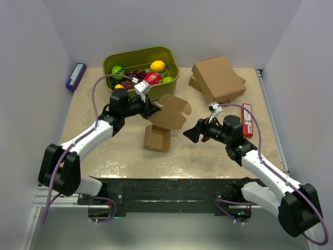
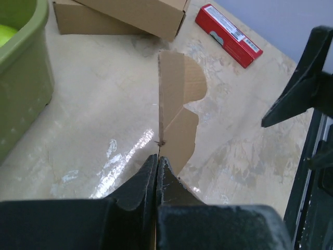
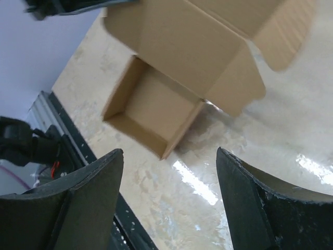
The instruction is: Fold the paper box
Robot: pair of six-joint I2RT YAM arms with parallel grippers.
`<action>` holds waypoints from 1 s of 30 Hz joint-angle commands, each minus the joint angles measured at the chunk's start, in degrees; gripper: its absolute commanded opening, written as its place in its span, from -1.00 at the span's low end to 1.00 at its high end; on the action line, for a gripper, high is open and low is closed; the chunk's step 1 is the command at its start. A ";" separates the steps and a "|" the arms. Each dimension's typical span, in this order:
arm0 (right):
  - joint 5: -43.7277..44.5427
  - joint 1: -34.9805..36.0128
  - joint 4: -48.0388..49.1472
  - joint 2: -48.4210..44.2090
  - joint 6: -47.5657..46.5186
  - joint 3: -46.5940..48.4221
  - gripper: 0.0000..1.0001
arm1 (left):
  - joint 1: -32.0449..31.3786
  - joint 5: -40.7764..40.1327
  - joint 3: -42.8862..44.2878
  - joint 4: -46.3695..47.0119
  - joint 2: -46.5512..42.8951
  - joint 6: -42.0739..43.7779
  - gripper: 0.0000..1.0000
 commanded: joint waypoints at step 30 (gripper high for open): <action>-8.89 -6.41 1.92 14.24 -9.70 6.71 0.32 | -0.09 6.39 -12.71 23.49 -6.08 -12.73 -1.00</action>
